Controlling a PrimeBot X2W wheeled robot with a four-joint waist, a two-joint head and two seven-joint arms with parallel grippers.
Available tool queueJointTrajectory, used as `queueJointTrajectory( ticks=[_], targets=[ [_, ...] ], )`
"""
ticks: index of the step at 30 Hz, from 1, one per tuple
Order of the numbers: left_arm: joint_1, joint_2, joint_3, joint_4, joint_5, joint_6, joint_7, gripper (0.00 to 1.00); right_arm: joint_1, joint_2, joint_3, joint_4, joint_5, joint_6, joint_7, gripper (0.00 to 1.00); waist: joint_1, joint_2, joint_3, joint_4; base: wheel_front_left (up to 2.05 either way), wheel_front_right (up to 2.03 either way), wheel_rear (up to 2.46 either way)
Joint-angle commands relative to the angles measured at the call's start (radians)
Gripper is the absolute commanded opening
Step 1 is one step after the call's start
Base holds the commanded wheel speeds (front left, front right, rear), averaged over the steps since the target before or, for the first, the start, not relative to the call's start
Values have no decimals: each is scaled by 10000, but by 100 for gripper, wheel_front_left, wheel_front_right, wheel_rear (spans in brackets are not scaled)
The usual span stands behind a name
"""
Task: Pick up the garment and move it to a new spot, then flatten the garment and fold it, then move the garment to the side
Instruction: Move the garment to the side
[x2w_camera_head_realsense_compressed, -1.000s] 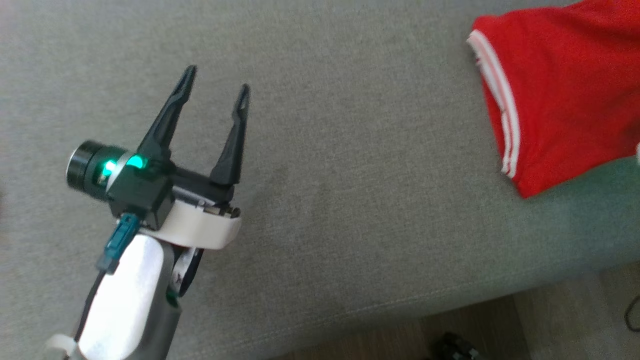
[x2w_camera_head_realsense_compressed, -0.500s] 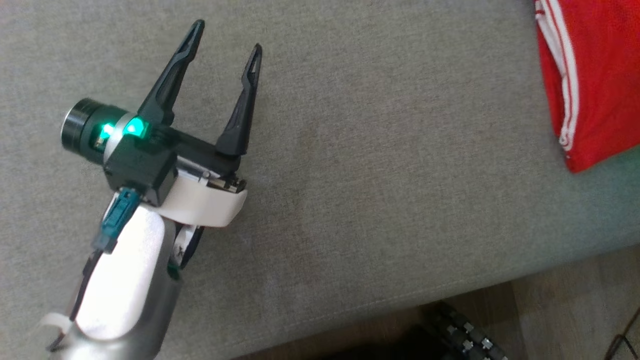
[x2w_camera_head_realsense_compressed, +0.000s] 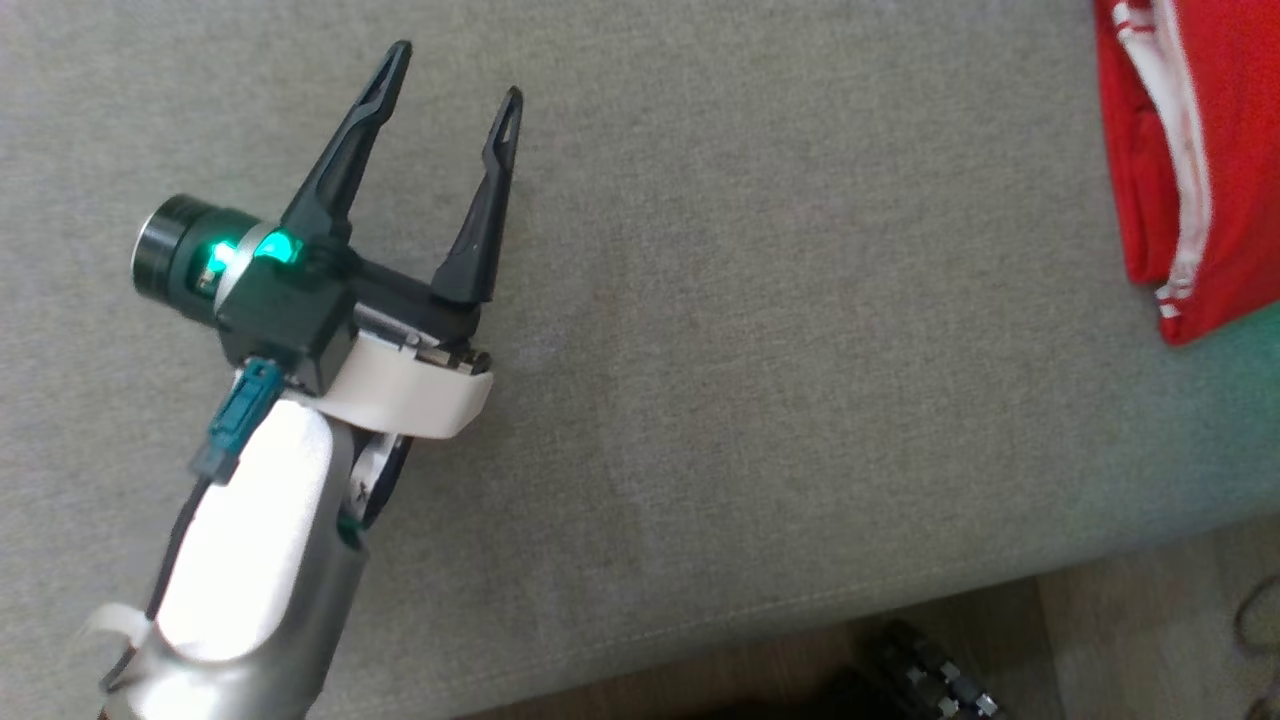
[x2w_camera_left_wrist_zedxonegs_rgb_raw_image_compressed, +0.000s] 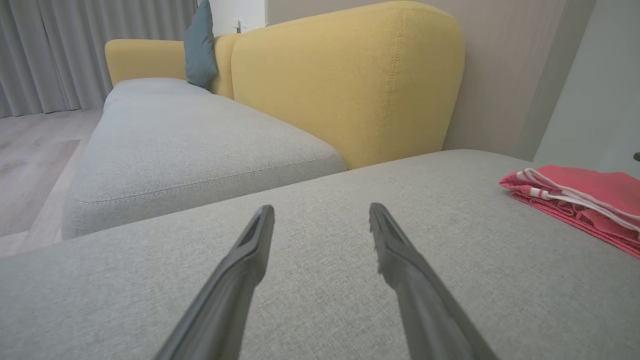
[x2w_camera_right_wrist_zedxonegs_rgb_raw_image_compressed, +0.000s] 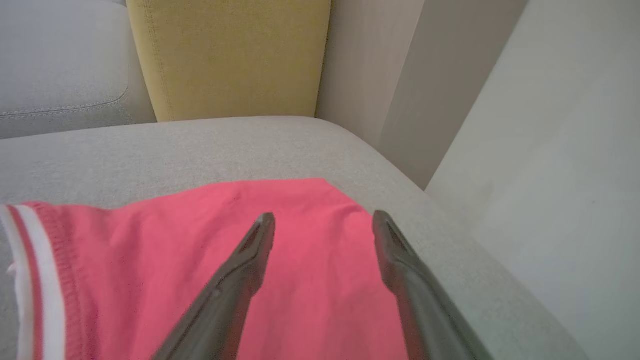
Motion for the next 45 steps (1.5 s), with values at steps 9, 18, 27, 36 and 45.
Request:
queueJointTrajectory(
  ticks=[9, 18, 27, 36, 45],
  targets=[
    [1313, 33, 1020, -258, -408, 563, -49, 100, 2709, 824, 2207, -2320, 447, 39, -1167, 100, 0, 0, -1826, 477, 0, 0, 0],
    [2611, -229, 1647, -268, -703, 1043, -50, 100, 4160, 1226, 4083, -4040, 848, 39, -949, 100, 0, 0, -2992, 1370, 0, 0, 0],
    [3627, -306, 1950, 8, -839, 1040, -50, 100, 5228, 1313, 4292, -5160, 1045, 39, -179, 100, 0, 0, -3948, 2104, 0, 0, 0],
    [4408, -222, 2003, 351, -827, 973, -51, 100, 6287, 1316, 4433, -5536, 1060, 39, 366, 100, 0, 0, -4929, 2146, 0, 0, 0],
    [4934, -152, 1920, 601, -879, 1004, -40, 100, 7034, 1317, 4394, -5802, 1156, 39, 600, 100, 0, 0, -5643, 2107, 0, 0, 0]
  ],
)
